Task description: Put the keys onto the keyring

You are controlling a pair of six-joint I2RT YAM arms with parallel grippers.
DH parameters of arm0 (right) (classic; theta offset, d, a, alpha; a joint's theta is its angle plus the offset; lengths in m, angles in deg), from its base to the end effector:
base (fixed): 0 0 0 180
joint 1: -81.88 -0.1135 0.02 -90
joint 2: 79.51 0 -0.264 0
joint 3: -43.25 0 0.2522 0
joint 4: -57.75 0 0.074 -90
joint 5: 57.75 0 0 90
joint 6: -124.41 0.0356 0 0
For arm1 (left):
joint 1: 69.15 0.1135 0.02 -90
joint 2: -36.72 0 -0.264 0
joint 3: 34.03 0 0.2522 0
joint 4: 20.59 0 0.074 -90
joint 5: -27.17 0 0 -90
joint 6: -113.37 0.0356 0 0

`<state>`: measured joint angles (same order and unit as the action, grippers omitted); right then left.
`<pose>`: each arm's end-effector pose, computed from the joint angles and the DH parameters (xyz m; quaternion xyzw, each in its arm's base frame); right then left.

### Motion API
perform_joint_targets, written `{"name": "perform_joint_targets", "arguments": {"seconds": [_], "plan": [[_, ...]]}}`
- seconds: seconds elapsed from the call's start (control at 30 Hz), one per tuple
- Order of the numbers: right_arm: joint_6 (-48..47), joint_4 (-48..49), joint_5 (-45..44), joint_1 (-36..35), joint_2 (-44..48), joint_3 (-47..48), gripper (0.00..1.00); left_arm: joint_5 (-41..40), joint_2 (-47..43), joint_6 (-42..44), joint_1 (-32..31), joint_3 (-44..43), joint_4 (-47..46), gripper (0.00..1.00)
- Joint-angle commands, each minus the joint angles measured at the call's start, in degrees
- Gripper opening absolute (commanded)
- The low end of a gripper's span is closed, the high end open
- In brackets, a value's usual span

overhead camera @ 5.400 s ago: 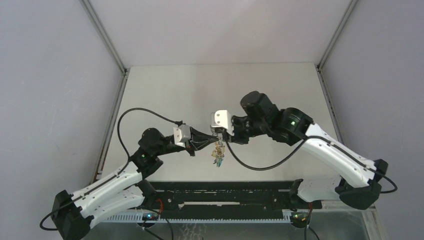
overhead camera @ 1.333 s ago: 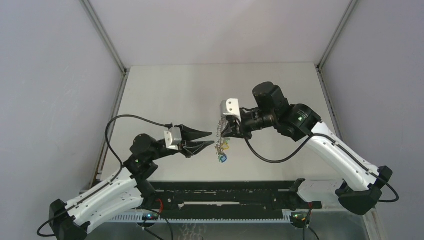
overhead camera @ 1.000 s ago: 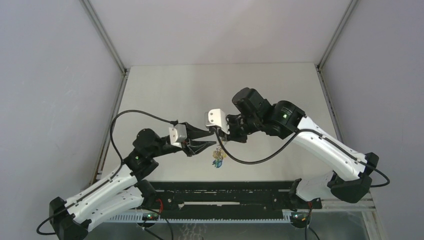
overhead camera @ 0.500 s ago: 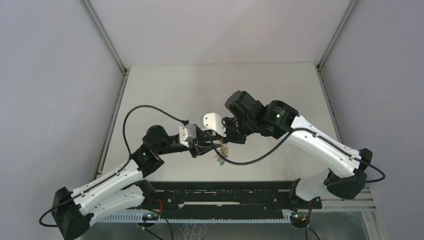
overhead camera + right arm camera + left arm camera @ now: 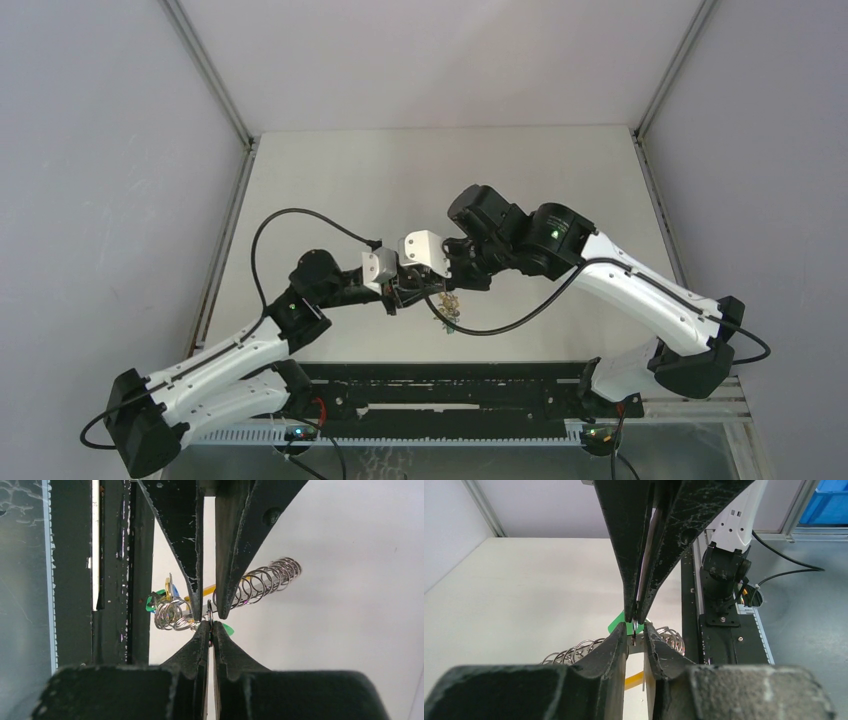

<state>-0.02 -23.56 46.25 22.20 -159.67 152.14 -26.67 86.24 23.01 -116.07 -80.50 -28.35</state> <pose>0.1248 0.2305 0.4086 -0.7148 0.6119 0.1822 0.2855 0.1232 -0.1625 0.3093 0.4642 0.5014 -0.4730 0.5563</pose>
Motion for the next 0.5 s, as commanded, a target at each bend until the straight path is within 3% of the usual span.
{"name": "perform_joint_targets", "arguments": {"seconds": [0.0, 0.27, 0.33, 0.47], "plan": [[-0.89, 2.42, 0.06, -0.95, 0.62, 2.69, 0.0, -0.54, 0.34, 1.05, -0.54, -3.75, -2.06, 0.21], [-1.13, 2.87, -0.5, -1.98, 1.13, 2.65, 0.0, -1.06, 0.56, 1.46, -0.77, -4.13, -0.59, 0.01], [-0.96, 3.48, -0.75, -2.15, 1.7, 2.21, 0.0, -1.54, -0.04, 1.79, -0.81, -3.93, -0.46, 0.0], [0.14, 5.65, -1.81, -1.63, 4.57, -0.21, 0.17, -4.79, -2.56, 1.96, -0.9, -1.86, -2.36, 0.0]]}}
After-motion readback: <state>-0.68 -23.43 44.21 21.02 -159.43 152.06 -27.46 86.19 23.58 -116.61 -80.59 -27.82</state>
